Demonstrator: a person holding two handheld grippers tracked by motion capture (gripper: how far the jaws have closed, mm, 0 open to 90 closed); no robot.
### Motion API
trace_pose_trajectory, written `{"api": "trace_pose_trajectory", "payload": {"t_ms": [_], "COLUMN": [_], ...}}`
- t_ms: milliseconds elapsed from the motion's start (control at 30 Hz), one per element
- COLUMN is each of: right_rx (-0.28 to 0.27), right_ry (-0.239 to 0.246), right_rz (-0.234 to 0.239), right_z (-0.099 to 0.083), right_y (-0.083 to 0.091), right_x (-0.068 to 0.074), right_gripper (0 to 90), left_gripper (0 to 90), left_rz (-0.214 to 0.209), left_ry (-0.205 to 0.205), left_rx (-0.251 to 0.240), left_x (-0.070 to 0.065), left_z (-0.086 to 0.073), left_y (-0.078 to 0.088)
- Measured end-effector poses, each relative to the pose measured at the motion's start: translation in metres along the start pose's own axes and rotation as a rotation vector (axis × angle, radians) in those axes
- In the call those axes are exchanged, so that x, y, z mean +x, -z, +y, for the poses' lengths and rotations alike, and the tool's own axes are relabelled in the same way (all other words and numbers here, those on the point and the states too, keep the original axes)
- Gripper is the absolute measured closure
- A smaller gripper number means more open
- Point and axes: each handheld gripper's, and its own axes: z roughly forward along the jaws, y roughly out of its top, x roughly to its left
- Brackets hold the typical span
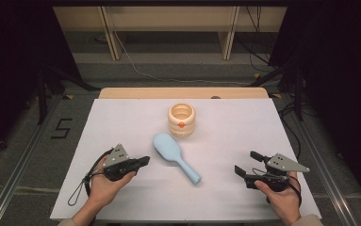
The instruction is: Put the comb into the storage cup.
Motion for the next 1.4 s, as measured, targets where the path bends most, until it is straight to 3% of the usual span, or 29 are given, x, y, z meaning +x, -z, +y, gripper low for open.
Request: {"api": "trace_pose_trajectory", "payload": {"t_ms": [267,433,833,1400], "right_rx": [0.001,-0.003,-0.003,-0.003], "right_ry": [0.0,0.002,0.002,0.006], "right_rz": [0.0,0.004,0.005,0.013], "right_z": [0.0,0.0,0.0,0.0], "right_y": [0.0,0.001,0.0,-0.001], "right_x": [-0.001,-0.001,-0.001,0.0], "right_gripper": [14.7,14.8,15.0,15.0], "left_gripper": [89.9,89.9,89.9,89.9], "left_rz": [-0.099,-0.114,-0.122,-0.1], "left_ry": [-0.011,-0.032,-0.045,-0.051], "left_rx": [0.064,0.079,0.066,0.063], "left_x": [-0.027,-0.034,-0.035,-0.035], "left_z": [0.026,0.03,0.036,0.037], "left_y": [-0.044,-0.058,-0.067,-0.068]}}
